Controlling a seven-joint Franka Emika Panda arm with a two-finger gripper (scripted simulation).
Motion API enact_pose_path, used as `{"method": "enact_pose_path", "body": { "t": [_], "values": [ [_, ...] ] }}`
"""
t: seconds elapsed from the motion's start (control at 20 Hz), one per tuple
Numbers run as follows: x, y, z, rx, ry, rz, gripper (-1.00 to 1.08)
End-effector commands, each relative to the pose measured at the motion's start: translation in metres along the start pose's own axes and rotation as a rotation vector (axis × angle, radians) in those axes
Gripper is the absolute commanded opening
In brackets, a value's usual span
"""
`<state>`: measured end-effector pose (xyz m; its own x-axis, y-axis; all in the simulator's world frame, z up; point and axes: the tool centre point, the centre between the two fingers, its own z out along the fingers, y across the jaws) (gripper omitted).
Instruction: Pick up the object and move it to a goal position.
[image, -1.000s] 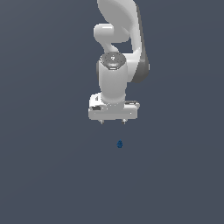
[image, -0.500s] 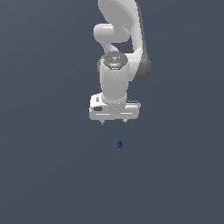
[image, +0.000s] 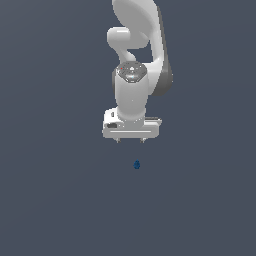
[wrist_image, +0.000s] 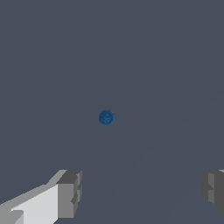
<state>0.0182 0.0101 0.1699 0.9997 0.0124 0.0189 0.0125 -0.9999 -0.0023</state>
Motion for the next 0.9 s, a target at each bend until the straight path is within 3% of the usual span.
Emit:
{"method": "enact_pose_path", "body": {
  "t": [0.0, 0.85],
  "values": [
    [0.002, -0.002, 0.004, 0.001, -0.001, 0.025, 1.0],
    [0.028, -0.022, 0.055, -0.001, -0.014, 0.373, 1.0]
  ]
}}
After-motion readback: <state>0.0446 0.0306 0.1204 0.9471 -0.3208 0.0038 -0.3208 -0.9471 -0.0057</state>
